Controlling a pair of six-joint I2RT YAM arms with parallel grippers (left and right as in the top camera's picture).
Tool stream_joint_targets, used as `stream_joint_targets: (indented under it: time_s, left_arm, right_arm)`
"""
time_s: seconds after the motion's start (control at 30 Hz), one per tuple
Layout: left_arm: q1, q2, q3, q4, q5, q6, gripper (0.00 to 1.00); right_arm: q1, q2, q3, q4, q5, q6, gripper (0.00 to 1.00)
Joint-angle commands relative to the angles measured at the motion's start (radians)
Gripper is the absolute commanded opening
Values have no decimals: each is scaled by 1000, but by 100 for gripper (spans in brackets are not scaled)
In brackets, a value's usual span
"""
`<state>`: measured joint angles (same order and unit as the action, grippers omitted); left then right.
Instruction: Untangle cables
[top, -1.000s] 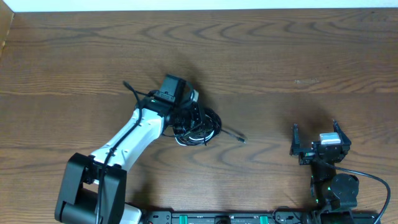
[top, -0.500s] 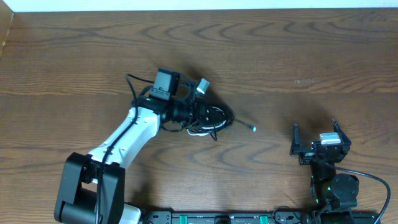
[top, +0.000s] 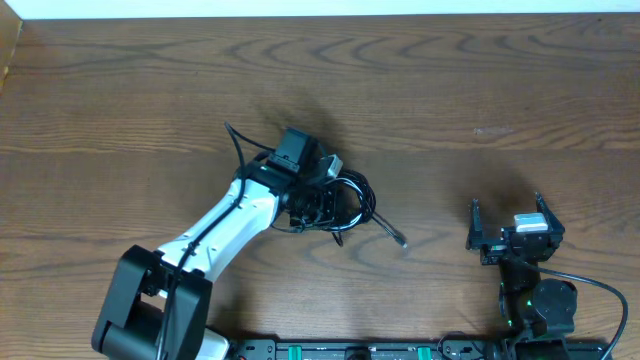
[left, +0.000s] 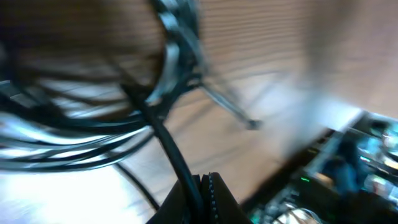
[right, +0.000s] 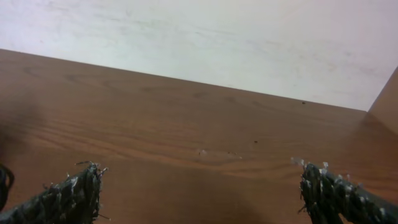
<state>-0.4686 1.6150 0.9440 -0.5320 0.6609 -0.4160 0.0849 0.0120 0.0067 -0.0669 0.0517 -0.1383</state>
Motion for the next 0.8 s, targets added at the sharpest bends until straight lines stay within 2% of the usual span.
stream_joint_targets:
  time_s: [0.0, 0.27, 0.33, 0.4, 0.43, 0.57, 0.77]
  left_arm:
    - [-27, 5, 9, -26, -201, -9, 8]
    - [-96, 6, 9, -59, -383, -81, 17]
    - [-108, 6, 9, -65, -390, -87, 28]
    - [-111, 5, 10, -84, -389, -108, 45]
    - [-109, 5, 14, -98, -389, -125, 51]
    - [-96, 4, 80, -187, -389, -132, 61]
    - [-111, 4, 232, -296, -394, -153, 71]
  right_arm:
    - [7, -5, -1, -4, -3, 11, 99]
    - [7, -5, -1, -4, -3, 11, 99]
    - [7, -5, -1, -4, -3, 11, 99]
    - [7, -5, -1, -4, -3, 11, 99]
    - [7, -5, -1, -4, -3, 11, 99]
    - [7, -5, -1, -4, -3, 11, 99]
    - [7, -5, -1, -4, -3, 11, 99]
